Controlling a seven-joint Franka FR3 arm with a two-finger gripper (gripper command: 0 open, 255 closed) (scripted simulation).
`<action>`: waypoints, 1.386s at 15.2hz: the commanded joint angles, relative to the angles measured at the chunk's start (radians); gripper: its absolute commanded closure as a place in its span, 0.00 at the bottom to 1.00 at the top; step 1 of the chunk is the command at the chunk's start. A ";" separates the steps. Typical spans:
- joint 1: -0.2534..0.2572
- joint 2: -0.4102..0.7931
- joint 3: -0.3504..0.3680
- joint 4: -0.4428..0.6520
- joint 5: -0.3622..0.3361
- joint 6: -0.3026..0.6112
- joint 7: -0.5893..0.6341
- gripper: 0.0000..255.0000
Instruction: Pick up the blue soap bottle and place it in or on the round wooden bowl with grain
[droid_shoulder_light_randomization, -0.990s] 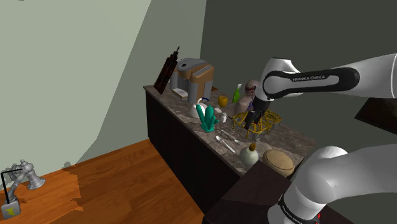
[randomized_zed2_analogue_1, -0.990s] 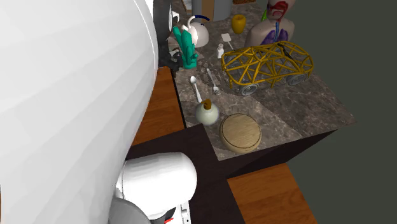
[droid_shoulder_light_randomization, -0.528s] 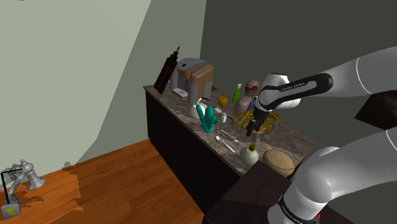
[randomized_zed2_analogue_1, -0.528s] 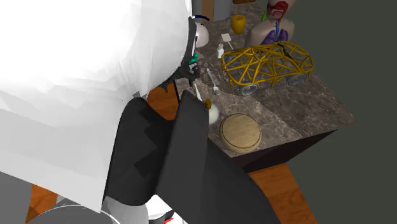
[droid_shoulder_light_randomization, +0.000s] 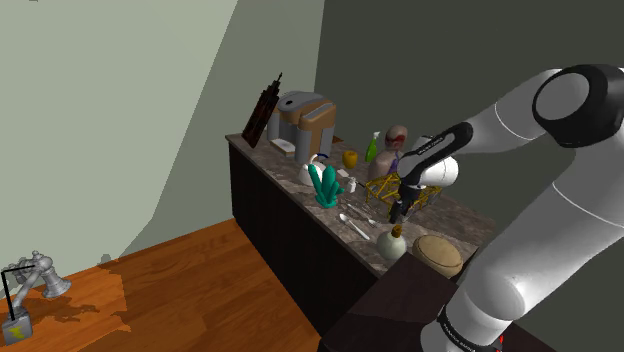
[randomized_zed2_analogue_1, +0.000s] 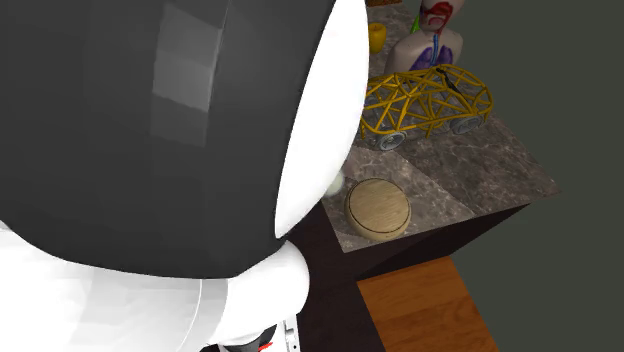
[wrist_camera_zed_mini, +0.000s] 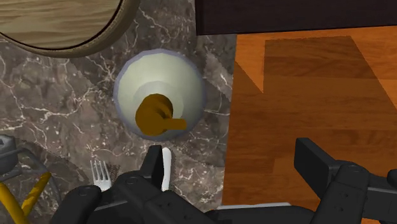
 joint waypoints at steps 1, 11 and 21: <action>0.017 0.094 -0.032 0.022 0.082 0.057 -0.092 0.00; -0.080 0.421 0.076 0.135 0.493 0.191 -0.455 0.00; -0.109 0.462 0.117 0.145 0.547 0.218 -0.495 0.00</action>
